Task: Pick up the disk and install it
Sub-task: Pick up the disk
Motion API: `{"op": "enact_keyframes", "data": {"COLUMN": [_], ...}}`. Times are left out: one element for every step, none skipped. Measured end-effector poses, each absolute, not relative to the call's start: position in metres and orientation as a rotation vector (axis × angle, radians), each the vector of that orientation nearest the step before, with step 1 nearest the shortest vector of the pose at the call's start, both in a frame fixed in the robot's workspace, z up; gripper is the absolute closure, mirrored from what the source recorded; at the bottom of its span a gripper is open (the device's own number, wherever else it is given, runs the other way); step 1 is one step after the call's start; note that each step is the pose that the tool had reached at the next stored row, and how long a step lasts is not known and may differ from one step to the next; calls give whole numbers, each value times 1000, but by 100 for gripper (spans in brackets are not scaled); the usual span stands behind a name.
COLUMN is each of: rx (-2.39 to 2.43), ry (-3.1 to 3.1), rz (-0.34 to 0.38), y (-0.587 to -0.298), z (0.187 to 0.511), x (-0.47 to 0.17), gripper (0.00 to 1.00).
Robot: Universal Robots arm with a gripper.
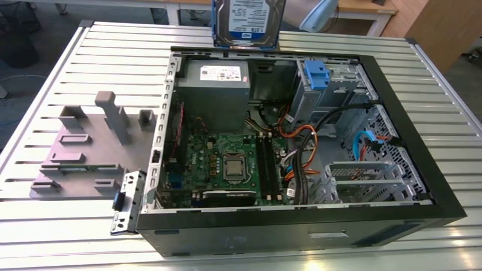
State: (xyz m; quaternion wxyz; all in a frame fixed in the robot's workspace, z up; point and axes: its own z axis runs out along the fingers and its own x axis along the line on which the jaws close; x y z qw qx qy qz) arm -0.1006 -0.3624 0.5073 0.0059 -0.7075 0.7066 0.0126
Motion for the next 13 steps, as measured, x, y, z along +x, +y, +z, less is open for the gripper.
{"op": "enact_keyframes", "data": {"rx": [-2214, -2214, -2214, -2214, -2214, -2214, -2214, -2214, -2214, -2214, -2214, -2214, -2214], "ry": [2212, 2212, 2212, 2212, 2212, 2212, 2212, 2212, 2212, 2212, 2212, 2212, 2212], "rz": [39, 39, 39, 39, 39, 39, 39, 39, 39, 39, 39, 39, 39], "y": [-362, -362, -362, -362, -362, -362, -362, -362, -362, -362, -362, -362, -362], "z": [507, 507, 507, 507, 507, 507, 507, 507, 507, 507, 507, 507, 507], "x": [-100, -100, -99, -99, -99, -98, -98, -97, -97, -97, -96, -96, -96], "gripper": [63, 63, 63, 63, 63, 63, 63, 63, 63, 63, 63, 63, 63]}}
